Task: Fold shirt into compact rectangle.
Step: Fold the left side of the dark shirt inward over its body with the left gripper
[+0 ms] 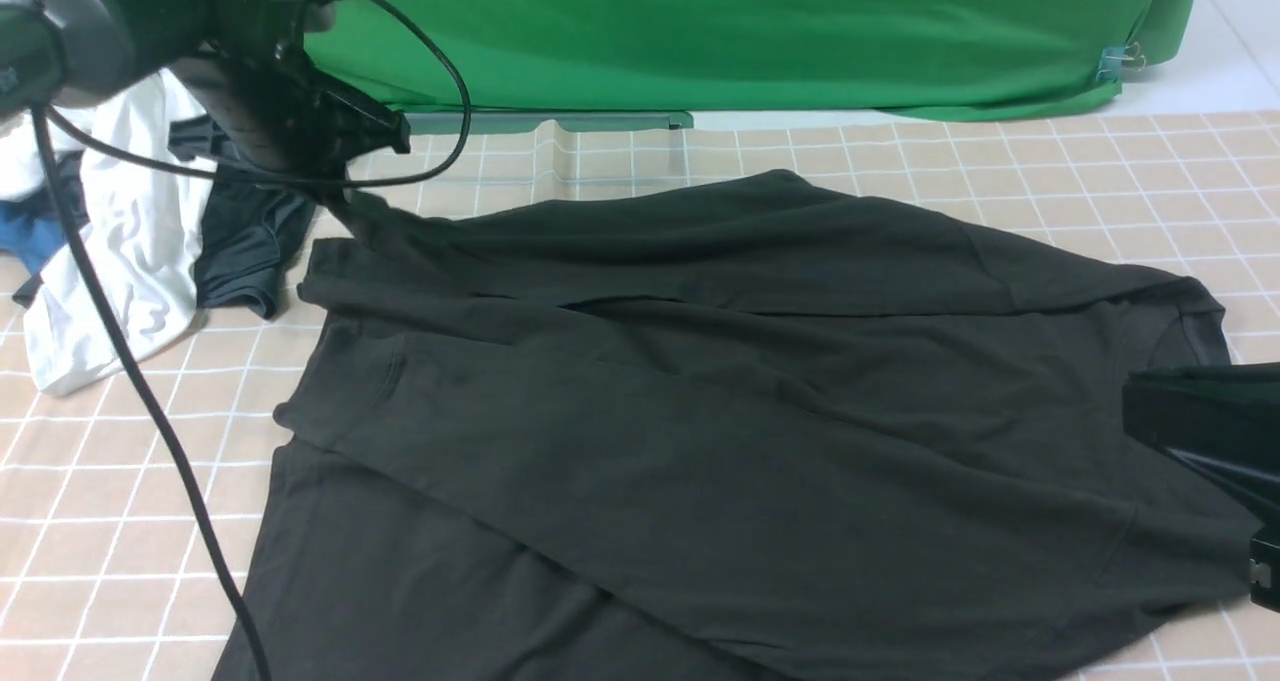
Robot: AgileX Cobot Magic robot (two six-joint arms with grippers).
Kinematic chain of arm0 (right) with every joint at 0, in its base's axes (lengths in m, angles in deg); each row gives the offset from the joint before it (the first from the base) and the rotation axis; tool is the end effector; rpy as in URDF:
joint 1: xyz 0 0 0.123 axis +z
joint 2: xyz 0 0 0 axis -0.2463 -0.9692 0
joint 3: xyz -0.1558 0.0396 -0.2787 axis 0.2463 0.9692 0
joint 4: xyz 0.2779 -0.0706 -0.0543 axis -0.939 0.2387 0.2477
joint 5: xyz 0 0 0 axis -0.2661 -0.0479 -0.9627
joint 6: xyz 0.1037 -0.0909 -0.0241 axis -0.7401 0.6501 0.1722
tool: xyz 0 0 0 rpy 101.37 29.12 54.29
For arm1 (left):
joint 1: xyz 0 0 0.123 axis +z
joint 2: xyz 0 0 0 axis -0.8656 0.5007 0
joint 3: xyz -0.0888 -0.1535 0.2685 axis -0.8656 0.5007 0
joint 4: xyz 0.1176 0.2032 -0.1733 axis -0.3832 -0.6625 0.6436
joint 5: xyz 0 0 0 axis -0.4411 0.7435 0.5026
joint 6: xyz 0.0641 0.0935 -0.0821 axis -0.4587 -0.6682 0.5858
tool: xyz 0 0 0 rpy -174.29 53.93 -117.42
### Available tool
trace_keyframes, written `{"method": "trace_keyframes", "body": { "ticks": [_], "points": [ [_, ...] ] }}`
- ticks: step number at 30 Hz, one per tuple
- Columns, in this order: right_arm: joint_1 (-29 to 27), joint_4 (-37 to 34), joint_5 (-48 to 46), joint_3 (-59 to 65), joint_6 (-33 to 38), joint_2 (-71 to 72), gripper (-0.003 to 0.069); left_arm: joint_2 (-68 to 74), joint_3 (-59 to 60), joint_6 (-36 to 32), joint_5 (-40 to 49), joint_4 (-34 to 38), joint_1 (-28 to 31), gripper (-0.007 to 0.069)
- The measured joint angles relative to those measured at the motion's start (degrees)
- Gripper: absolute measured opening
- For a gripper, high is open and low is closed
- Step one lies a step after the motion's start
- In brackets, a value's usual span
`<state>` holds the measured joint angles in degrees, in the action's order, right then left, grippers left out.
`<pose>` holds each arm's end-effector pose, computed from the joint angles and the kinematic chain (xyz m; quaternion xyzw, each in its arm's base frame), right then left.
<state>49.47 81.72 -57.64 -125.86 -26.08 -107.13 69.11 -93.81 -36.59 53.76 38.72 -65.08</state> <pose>0.1581 0.1145 0.3369 -0.1877 0.8292 0.2101 0.4829 0.5336 -0.0437 0.1997 0.0033 0.9736 -0.0041 0.2284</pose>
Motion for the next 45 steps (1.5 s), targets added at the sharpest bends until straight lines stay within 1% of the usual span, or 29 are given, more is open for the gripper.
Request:
{"method": "trace_keyframes", "body": {
  "ticks": [5,6,8,10,11,14,17,19,24,29,34,35,38,40,42,43,44,45],
  "points": [
    [0.0,0.0,0.1,0.0,0.0,0.0,0.0043,-3.1,0.0,-2.4,5.4,1.3,0.0,0.0036],
    [0.0,0.0,0.1,0.0,0.0,0.0,0.0043,-5.7,0.5,-3.3,7.5,2.3,0.0,0.0036],
    [0.0,0.0,0.1,0.0,0.0,0.0,0.0045,-9.0,2.2,-3.5,7.9,3.1,-0.1,0.0036],
    [0.0,0.0,0.1,0.0,0.0,0.0,0.0045,-11.4,4.0,-3.5,7.9,3.2,-0.2,0.0036],
    [0.0,0.0,0.1,0.0,0.0,0.0,0.0045,-14.7,7.5,-3.3,7.8,3.2,-0.7,0.0036],
    [0.0,0.0,0.2,0.0,0.0,0.0,0.0045,-18.8,14.5,-2.0,7.8,3.1,-1.4,0.0036],
    [0.0,0.0,0.2,0.0,0.1,0.0,0.0045,-20.8,19.7,-1.3,7.7,2.9,-2.1,0.0036],
    [0.0,0.0,0.2,0.0,0.3,0.0,0.0045,-22.7,26.6,0.5,6.9,2.3,-3.2,0.0036],
    [0.0,0.0,0.3,0.0,0.6,0.0,0.0045,-24.5,35.5,3.1,4.2,2.3,-5.4,0.0036],
    [0.0,0.0,0.3,0.0,0.7,0.0,0.0045,-25.0,40.5,4.3,2.0,2.7,-6.8,0.0036],
    [0.0,0.0,0.3,0.0,0.8,0.0,0.0045,-25.0,42.4,4.4,1.3,2.3,-7.1,0.005],
    [0.0,0.0,0.3,0.0,0.9,0.0,0.0045,-25.0,42.3,4.4,1.3,1.6,-7.1,0.0067],
    [0.0,0.0,0.3,0.0,1.0,0.0,0.0045,-25.0,42.3,4.3,1.7,-0.6,-7.1,0.015],
    [0.0,0.0,0.3,0.0,1.0,0.0,0.0045,-25.0,41.0,3.5,4.1,-2.4,-7.1,0.0249],
    [0.0,0.0,0.3,0.0,1.0,0.0,0.0045,-25.0,39.2,3.1,5.7,-3.4,-7.1,0.0323],
    [0.0,0.0,0.3,0.0,1.0,0.0,0.0045,-25.1,38.4,3.1,5.8,-3.5,-7.1,0.0339],
    [0.0,0.0,0.3,0.0,1.0,0.0,0.0045,-25.2,36.4,3.0,6.1,-4.7,-7.1,0.0395],
    [0.0,0.0,0.3,0.0,1.0,0.0,0.0045,-25.3,34.9,3.5,5.5,-5.3,-7.1,0.0425]
  ]
}}
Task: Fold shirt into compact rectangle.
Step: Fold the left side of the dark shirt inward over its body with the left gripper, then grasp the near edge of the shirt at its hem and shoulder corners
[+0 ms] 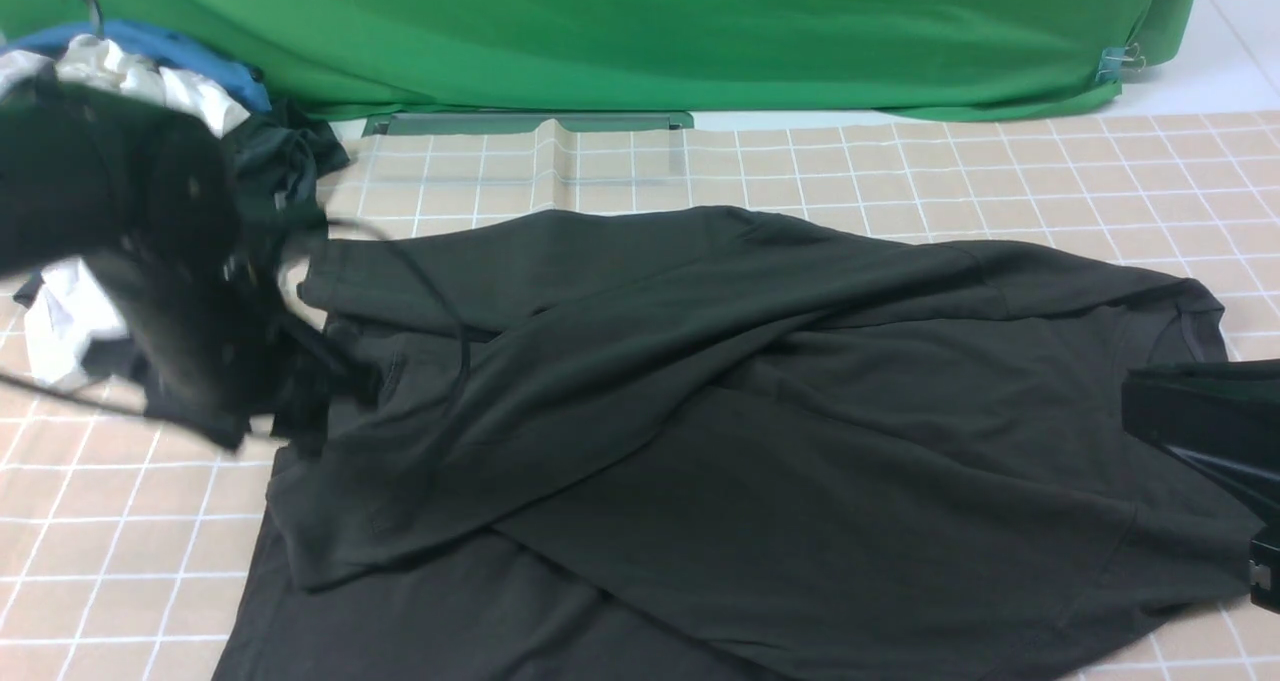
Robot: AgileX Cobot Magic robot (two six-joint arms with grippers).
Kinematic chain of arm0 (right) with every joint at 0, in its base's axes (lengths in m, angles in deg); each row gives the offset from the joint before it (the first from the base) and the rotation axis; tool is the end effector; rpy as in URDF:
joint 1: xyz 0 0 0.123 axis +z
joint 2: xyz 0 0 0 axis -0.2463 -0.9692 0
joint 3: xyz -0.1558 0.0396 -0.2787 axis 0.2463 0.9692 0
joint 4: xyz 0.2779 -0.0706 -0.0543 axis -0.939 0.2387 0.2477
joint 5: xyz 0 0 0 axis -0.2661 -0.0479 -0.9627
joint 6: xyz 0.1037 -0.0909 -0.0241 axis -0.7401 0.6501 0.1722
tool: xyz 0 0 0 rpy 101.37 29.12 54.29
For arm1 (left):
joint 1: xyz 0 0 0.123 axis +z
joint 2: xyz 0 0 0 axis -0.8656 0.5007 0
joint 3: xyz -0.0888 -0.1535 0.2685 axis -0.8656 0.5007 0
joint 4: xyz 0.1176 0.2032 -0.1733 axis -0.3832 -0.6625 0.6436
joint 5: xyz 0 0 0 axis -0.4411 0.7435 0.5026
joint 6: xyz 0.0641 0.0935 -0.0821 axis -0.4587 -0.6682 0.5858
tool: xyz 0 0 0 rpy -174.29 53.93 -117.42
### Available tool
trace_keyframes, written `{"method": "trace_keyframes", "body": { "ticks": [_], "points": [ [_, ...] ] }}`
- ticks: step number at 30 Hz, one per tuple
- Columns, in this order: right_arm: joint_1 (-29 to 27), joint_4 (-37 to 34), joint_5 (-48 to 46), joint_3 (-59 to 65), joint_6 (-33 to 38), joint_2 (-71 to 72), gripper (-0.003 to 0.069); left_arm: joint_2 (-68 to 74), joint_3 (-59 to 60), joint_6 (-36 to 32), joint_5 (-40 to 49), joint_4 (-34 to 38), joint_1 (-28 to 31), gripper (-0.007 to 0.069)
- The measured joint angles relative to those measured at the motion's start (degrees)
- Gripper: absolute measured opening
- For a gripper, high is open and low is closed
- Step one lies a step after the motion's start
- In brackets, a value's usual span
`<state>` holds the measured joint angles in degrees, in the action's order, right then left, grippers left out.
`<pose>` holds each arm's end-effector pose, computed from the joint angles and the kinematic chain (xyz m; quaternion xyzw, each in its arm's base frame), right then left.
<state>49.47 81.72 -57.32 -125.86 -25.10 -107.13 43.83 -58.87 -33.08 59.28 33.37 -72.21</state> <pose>0.1584 0.1147 0.3376 -0.1944 0.8261 0.2068 0.4868 0.3521 -0.0611 0.1966 0.0589 0.9919 0.0384 0.1061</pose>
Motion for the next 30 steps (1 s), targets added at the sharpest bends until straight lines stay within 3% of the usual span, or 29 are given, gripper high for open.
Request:
{"method": "trace_keyframes", "body": {
  "ticks": [3,8,14,19,30],
  "points": [
    [0.0,0.0,0.2,0.0,0.0,0.0,0.0045,0.0,-4.3,4.9,-4.3,-1.4,0.2,0.0475],
    [0.0,0.0,0.2,0.0,-0.2,0.0,0.0045,4.3,-14.2,8.8,-9.9,0.1,3.8,0.0489],
    [0.0,0.0,0.2,0.0,-0.5,0.0,0.0045,16.8,-27.6,5.4,-10.3,3.4,8.3,0.0489],
    [0.0,0.0,0.2,0.0,-0.7,0.0,0.0045,26.5,-34.8,3.4,-10.3,3.7,8.7,0.0489],
    [0.0,0.0,0.2,0.0,-1.0,0.0,0.0045,35.9,-37.3,2.5,-10.2,3.9,8.7,0.0489]
  ]
}}
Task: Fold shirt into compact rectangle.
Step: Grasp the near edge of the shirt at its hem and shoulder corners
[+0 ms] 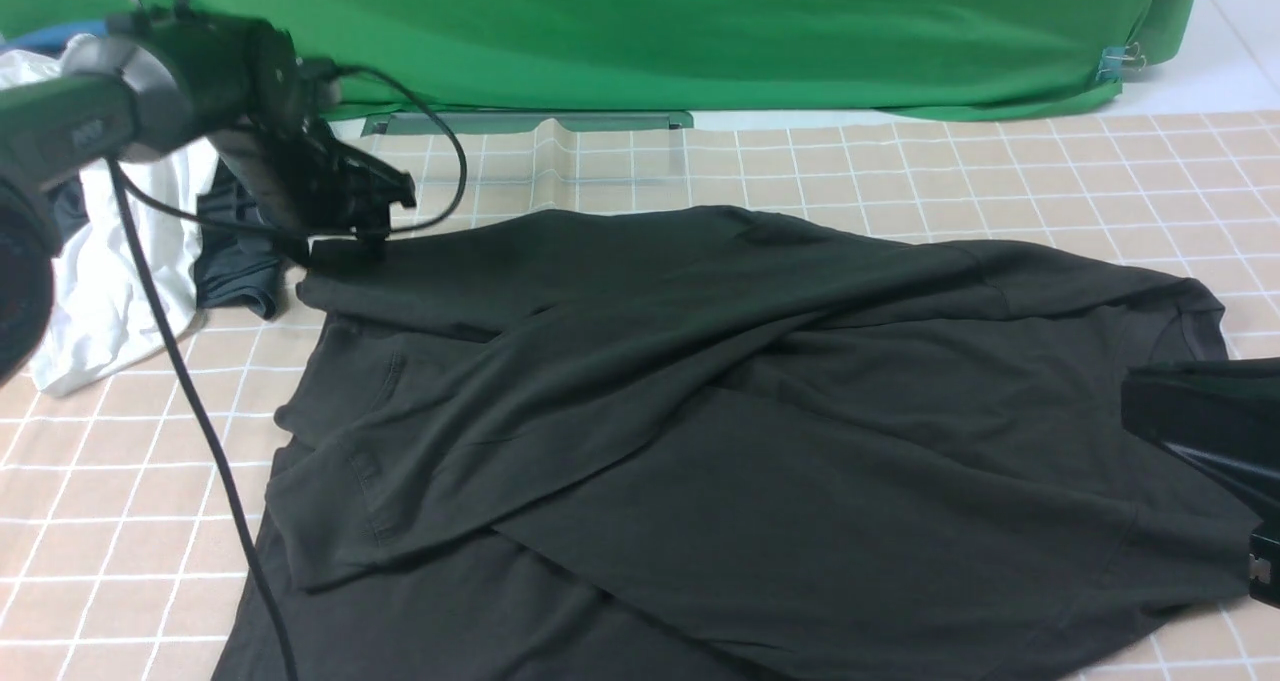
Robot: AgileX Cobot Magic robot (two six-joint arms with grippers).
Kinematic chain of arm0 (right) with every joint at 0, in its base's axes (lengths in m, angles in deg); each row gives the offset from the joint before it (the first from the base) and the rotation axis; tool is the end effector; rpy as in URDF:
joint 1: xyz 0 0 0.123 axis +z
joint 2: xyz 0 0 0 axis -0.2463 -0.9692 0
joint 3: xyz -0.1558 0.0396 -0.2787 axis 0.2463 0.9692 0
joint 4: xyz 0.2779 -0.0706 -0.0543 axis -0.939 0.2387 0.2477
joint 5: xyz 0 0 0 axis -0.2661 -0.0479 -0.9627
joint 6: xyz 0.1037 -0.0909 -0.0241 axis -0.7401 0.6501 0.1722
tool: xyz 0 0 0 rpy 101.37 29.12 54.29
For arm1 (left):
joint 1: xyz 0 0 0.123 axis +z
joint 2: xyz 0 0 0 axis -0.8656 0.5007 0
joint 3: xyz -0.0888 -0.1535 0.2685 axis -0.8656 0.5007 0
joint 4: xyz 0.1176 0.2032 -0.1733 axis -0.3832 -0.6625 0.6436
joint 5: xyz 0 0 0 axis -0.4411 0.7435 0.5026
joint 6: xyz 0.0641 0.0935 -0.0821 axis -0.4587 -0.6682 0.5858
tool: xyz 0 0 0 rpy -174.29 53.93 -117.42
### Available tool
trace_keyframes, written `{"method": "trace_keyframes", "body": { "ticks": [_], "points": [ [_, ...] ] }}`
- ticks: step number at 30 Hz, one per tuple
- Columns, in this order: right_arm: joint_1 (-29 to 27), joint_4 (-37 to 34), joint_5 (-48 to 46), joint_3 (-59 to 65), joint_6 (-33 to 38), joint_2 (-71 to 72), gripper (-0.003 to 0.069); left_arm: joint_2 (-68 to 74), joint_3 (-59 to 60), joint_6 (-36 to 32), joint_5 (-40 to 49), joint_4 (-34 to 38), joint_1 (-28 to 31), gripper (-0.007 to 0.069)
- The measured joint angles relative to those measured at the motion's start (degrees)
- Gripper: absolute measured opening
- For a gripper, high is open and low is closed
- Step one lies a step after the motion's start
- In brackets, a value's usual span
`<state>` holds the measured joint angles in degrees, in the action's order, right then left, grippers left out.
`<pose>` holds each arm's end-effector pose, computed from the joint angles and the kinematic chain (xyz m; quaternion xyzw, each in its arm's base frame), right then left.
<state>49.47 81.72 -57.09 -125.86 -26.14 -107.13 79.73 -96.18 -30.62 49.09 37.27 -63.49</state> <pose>0.1586 0.1148 0.3381 -0.1866 0.8268 0.2118 0.4865 0.5602 -0.0283 0.1167 -0.0521 0.9786 0.0004 0.1990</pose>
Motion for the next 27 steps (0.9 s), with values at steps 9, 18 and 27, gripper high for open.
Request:
{"method": "trace_keyframes", "body": {
  "ticks": [9,18,27],
  "points": [
    [0.0,0.0,0.4,0.0,0.0,0.0,0.005,0.8,-0.9,-1.5,-1.0,0.9,0.0,0.0221],
    [0.0,0.0,0.4,0.0,0.0,0.0,0.0051,0.7,-5.2,-3.2,-2.2,-1.2,0.0,0.0035],
    [0.0,0.0,0.4,0.0,-0.1,0.0,0.0055,0.1,-7.1,-2.4,-7.0,-4.4,0.0,0.0038]
  ]
}}
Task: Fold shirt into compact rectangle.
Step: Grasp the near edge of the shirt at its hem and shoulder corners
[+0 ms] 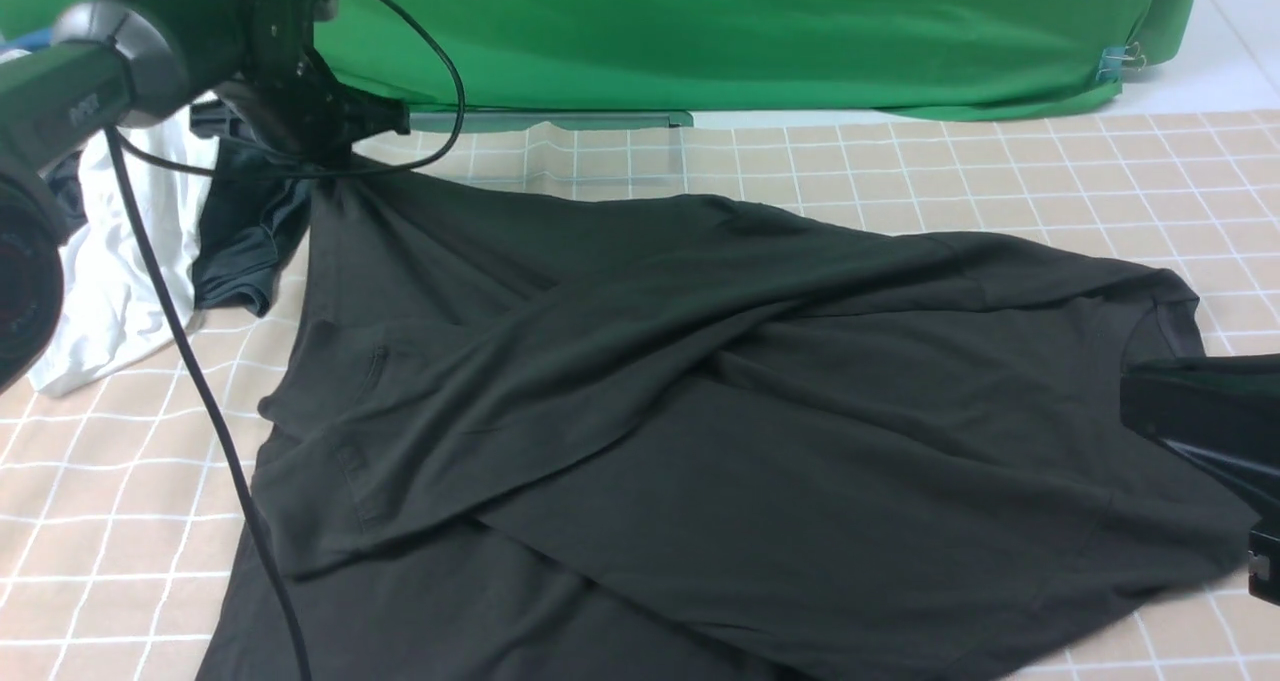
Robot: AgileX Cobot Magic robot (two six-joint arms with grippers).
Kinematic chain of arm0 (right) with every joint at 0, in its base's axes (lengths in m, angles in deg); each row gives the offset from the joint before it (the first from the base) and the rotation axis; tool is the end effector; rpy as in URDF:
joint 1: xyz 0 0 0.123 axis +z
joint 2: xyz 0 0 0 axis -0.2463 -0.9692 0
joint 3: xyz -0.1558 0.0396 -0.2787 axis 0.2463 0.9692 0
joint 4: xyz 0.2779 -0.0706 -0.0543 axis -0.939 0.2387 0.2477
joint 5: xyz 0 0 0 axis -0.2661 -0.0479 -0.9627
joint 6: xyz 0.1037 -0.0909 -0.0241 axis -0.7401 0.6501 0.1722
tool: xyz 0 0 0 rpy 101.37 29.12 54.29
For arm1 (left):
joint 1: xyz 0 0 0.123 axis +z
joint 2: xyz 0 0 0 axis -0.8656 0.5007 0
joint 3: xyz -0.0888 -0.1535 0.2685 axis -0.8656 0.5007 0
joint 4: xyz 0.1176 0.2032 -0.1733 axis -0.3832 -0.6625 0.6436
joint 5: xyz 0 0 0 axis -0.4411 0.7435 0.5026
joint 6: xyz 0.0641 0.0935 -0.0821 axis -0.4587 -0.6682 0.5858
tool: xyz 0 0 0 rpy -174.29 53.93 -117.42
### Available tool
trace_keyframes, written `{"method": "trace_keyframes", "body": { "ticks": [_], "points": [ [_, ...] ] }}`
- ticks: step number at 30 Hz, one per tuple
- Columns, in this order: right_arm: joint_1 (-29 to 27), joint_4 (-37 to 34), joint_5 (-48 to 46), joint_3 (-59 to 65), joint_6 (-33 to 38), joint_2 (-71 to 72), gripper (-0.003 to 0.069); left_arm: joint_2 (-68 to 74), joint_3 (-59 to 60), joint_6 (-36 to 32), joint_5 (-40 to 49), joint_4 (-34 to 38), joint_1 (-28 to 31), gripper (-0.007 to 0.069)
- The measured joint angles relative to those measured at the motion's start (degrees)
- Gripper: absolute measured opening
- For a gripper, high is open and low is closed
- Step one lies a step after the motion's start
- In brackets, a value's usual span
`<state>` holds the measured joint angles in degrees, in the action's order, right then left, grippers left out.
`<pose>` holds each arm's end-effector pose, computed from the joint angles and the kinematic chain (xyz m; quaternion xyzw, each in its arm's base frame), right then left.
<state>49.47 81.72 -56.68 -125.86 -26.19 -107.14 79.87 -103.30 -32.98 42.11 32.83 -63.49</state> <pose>0.1591 0.1151 0.3389 -0.1858 0.8251 0.2131 0.4892 0.6009 -0.0252 0.1677 -0.0081 0.9475 0.0227 0.3188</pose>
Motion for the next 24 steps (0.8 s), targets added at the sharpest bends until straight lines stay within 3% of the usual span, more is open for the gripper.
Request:
{"method": "trace_keyframes", "body": {
  "ticks": [6,9,12,15,18,24],
  "points": [
    [0.0,0.0,-0.1,0.0,-2.4,0.0,0.0058,-0.4,-0.1,0.3,0.3,-4.7,0.0,0.0131],
    [0.0,0.1,-1.4,-0.1,-3.9,0.0,0.0059,-3.1,-0.6,0.3,6.1,-7.3,0.0,0.022],
    [0.0,1.4,-5.3,-1.9,-5.5,-1.4,0.0059,-8.0,-1.3,-1.0,13.8,-6.5,0.0,0.0253],
    [0.0,3.5,-10.0,-4.8,-6.3,-3.5,0.0059,-12.6,-0.6,-4.3,20.1,-2.2,0.0,0.0202],
    [0.0,7.2,-17.7,-9.6,-6.4,-8.4,0.0057,-21.8,7.2,-6.9,20.6,3.3,-1.3,0.006],
    [0.0,10.2,-22.4,-11.6,-5.0,-15.1,0.0034,-38.5,30.2,-5.0,20.0,6.5,-7.3,0.0015]
  ]
}}
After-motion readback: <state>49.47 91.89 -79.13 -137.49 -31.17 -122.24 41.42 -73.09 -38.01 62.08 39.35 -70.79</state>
